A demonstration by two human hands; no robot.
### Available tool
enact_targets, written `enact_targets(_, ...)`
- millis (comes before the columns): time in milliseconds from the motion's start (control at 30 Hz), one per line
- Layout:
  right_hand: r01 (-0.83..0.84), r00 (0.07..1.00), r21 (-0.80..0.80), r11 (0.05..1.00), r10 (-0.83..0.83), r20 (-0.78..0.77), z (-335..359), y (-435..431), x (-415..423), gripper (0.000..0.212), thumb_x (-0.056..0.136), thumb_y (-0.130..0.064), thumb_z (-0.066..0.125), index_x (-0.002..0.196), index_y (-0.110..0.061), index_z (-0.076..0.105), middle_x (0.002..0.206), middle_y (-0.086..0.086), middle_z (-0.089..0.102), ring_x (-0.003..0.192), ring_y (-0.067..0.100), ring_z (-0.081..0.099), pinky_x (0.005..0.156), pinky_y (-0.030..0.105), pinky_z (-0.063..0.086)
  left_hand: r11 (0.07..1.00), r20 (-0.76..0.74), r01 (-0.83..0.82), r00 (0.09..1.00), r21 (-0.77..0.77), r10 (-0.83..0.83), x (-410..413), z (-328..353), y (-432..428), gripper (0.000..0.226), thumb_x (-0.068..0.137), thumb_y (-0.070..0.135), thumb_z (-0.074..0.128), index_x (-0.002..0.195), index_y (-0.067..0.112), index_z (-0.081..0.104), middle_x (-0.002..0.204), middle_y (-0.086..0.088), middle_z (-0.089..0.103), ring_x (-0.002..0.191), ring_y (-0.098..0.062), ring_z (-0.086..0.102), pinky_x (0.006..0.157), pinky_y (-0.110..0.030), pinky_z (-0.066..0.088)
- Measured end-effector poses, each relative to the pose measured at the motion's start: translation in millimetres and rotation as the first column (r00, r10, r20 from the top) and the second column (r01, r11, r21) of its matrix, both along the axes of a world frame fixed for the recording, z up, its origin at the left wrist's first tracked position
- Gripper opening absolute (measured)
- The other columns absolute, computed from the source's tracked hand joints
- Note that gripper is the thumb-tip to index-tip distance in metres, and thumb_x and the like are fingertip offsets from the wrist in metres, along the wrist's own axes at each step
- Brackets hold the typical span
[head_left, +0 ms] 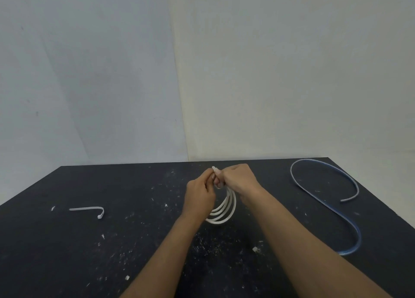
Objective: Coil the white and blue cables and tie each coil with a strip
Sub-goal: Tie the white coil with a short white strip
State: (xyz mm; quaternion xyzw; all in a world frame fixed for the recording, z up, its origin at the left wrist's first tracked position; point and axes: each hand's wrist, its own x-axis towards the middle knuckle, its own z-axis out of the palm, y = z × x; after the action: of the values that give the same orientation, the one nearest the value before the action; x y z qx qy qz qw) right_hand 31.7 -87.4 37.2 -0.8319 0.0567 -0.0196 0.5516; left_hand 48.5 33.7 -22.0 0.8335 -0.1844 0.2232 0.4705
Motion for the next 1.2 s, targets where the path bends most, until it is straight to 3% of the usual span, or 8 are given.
enact_targets(200, 0.185, 0.966, -0.143, 0.972, -0.154, 0.206, -4.9, -14.3, -0.5, 0.031, 0.072, -0.057, 0.077, 0.073, -0.026, 0.074, 0.073, -0.012, 0.072, 0.073, 0.004, 0.066, 0.065, 0.026, 0.052, 1.0, -0.035, -0.029, 0.999, 0.006, 0.03, 1.7, -3.8, 5.9, 0.026, 0.101, 0.022, 0.042, 0.086, 0.029, 0.062, 0.054, 0.005, 0.05, 0.045, -0.006, 0.039, 0.043, -0.017, 0.028)
enact_targets(367, -0.015, 0.987, 0.016, 1.0, 0.013, 0.158, 1.1, -9.8, 7.2, 0.014, 0.082, -0.035, 0.077, 0.08, -0.02, 0.078, 0.08, -0.005, 0.075, 0.08, 0.006, 0.069, 0.068, 0.018, 0.05, 1.0, -0.031, -0.004, 1.0, -0.025, 0.003, -1.8, -1.6, -2.0, 0.028, 0.102, 0.024, 0.042, 0.108, 0.037, 0.066, 0.049, 0.001, 0.049, 0.04, -0.007, 0.034, 0.04, -0.018, 0.027)
enact_targets(467, -0.009, 0.993, 0.216, 0.976, -0.018, 0.119, 2.7, -11.3, 12.7, 0.011, 0.081, -0.021, 0.08, 0.076, -0.011, 0.077, 0.076, 0.004, 0.076, 0.08, 0.016, 0.072, 0.071, 0.024, 0.055, 1.0, -0.046, 0.02, 0.999, -0.003, -0.02, -1.1, 1.3, -0.2, 0.025, 0.102, 0.029, 0.04, 0.098, 0.034, 0.065, 0.053, -0.001, 0.051, 0.042, -0.007, 0.034, 0.043, -0.019, 0.027)
enact_targets(700, 0.066, 0.984, 0.242, 0.968, -0.103, 0.144, 0.5, -13.3, 19.6, 0.019, 0.083, -0.032, 0.077, 0.076, -0.014, 0.077, 0.08, 0.003, 0.077, 0.082, 0.019, 0.072, 0.085, 0.035, 0.058, 0.99, -0.132, 0.126, 0.982, -0.062, -0.133, -10.2, -7.1, -2.7, 0.026, 0.103, 0.034, 0.04, 0.092, 0.033, 0.063, 0.056, 0.007, 0.052, 0.047, -0.01, 0.041, 0.048, -0.03, 0.036)
enact_targets(833, -0.099, 0.995, 0.148, 0.984, 0.097, 0.021, -3.8, -14.2, 16.7, 0.026, 0.087, -0.04, 0.071, 0.079, -0.017, 0.08, 0.08, 0.0, 0.078, 0.084, 0.013, 0.071, 0.075, 0.025, 0.054, 0.98, -0.295, 0.064, 0.948, -0.189, -0.119, -8.3, 0.5, -3.3, 0.035, 0.103, 0.035, 0.04, 0.132, 0.03, 0.059, 0.103, -0.017, 0.069, 0.097, -0.031, 0.064, 0.081, -0.054, 0.053)
enact_targets(933, -0.108, 0.992, 0.219, 0.97, 0.089, 0.093, -3.0, -14.6, 17.3, 0.024, 0.089, -0.035, 0.07, 0.081, -0.015, 0.081, 0.08, 0.0, 0.078, 0.085, 0.013, 0.073, 0.08, 0.026, 0.055, 0.945, -0.345, 0.117, 0.911, -0.305, -0.224, -8.5, 4.5, -5.4, 0.033, 0.102, 0.042, 0.039, 0.11, 0.03, 0.069, 0.051, 0.01, 0.051, 0.046, -0.012, 0.046, 0.045, -0.03, 0.04)
enact_targets(1033, -0.112, 0.991, 0.229, 0.967, 0.091, 0.098, -2.4, -11.0, 17.9, 0.025, 0.087, -0.038, 0.071, 0.078, -0.016, 0.08, 0.075, 0.001, 0.077, 0.076, 0.014, 0.071, 0.074, 0.029, 0.056, 0.92, -0.376, 0.104, 0.891, -0.378, -0.255, -10.2, 9.2, -9.3, 0.045, 0.1, 0.046, 0.04, 0.063, 0.029, 0.058, 0.048, 0.012, 0.035, 0.044, -0.009, 0.029, 0.042, -0.024, 0.026)
enact_targets(1200, -0.065, 0.994, 0.172, 0.983, 0.049, 0.097, -6.9, -10.1, 22.4, 0.026, 0.087, -0.04, 0.071, 0.073, -0.02, 0.08, 0.072, -0.002, 0.076, 0.075, 0.014, 0.07, 0.072, 0.031, 0.056, 0.908, -0.395, 0.087, 0.88, -0.409, -0.263, -10.7, 12.3, -12.7, 0.043, 0.101, 0.043, 0.042, 0.064, 0.021, 0.048, 0.047, 0.009, 0.031, 0.042, -0.01, 0.024, 0.042, -0.024, 0.023)
